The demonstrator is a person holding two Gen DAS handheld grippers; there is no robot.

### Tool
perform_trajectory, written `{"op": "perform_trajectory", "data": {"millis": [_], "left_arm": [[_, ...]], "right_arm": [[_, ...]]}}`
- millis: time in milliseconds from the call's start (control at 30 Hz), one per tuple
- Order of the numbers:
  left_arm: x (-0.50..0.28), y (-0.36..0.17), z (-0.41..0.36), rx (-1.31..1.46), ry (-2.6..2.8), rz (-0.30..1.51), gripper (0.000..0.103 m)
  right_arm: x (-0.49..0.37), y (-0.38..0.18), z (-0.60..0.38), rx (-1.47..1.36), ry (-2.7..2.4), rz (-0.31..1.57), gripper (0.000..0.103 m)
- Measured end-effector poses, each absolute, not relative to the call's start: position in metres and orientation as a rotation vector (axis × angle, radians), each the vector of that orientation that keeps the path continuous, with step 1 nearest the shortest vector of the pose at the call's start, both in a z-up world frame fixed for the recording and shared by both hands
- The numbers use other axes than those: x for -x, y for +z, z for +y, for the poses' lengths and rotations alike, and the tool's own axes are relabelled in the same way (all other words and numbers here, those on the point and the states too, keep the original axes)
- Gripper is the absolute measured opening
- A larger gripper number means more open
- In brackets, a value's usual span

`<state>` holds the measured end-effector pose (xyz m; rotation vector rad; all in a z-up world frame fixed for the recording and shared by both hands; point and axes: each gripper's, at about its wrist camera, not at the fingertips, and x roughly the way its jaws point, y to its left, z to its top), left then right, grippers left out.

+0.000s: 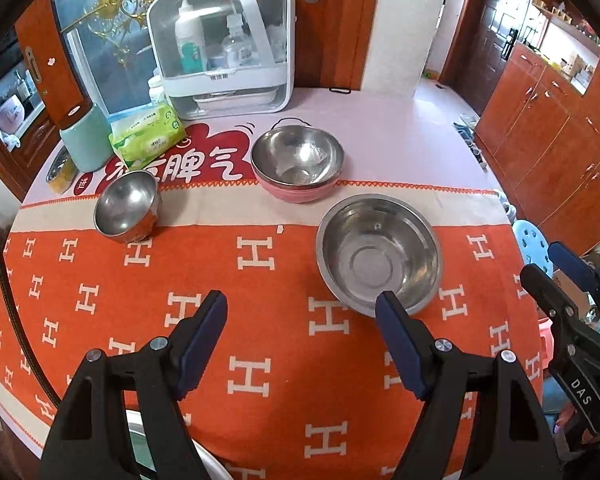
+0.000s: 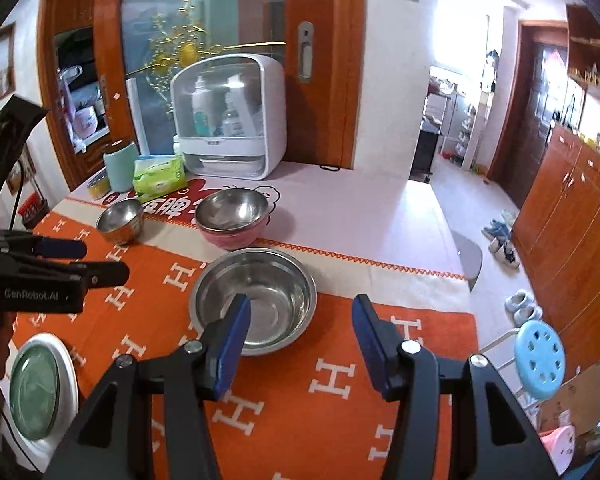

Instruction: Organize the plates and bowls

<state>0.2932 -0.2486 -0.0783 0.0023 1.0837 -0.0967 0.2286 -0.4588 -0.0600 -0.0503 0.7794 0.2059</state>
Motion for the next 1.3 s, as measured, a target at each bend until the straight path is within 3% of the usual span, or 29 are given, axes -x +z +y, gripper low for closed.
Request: {"op": "perform_trajectory", "data": {"millis": [800,1300], "left_arm": [[-0.347,-0.176,-0.281,0.068,-0.133,1.217,0.076],[-0.364,-0.219,-0.296,0.043,-0.201,1.306,0.075]], "right_arm": [[-0.272,-0.17,-0.481,-0.279,0.283,0.944,0.053],[-0.283,-0.2,-0.473,-0.338,0.321,0.97,0.053]]}}
